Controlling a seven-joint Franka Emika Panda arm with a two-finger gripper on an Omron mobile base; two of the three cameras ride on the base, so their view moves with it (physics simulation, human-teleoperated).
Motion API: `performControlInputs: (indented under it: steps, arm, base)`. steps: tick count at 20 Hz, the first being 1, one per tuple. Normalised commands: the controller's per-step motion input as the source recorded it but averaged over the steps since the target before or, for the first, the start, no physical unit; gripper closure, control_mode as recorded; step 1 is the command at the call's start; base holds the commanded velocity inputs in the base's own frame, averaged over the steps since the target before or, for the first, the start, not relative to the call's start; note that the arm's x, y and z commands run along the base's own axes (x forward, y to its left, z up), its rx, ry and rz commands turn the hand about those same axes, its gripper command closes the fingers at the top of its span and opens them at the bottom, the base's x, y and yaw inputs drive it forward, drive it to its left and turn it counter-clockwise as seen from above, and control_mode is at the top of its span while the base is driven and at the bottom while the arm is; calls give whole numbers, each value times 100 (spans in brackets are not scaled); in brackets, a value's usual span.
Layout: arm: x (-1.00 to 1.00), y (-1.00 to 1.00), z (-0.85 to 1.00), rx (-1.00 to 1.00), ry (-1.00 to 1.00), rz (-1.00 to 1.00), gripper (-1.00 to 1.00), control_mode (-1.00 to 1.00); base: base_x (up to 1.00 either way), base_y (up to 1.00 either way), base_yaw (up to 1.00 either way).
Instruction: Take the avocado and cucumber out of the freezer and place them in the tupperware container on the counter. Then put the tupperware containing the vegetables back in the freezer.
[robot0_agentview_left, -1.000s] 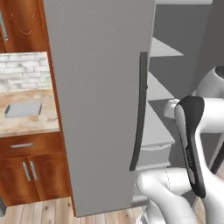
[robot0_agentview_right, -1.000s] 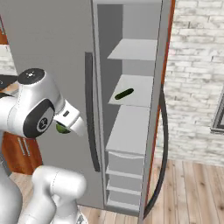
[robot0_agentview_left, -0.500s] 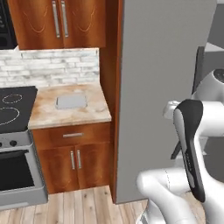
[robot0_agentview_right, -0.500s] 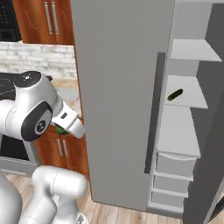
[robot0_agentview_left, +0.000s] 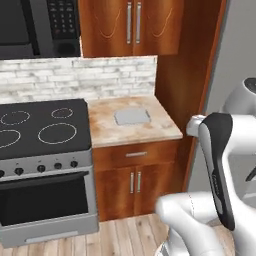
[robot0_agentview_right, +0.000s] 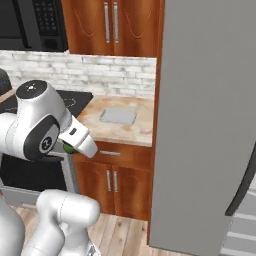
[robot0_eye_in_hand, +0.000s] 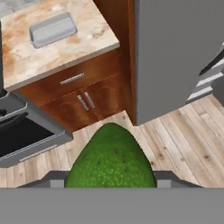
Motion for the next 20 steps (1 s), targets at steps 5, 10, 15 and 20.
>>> performControlInputs:
  steps: [5,10,15,20]
  arm:
    - [0,0,0,0,0,0,100,100]
    - [0,0,0,0,0,0,100,100]
    - [0,0,0,0,0,0,100,100]
    - [44,-3,-30,-1,2,0,100,-100]
  base:
    - [87,94,-3]
    - [83,57,-2]
    - [87,8,-1]
    - [14,0,0]
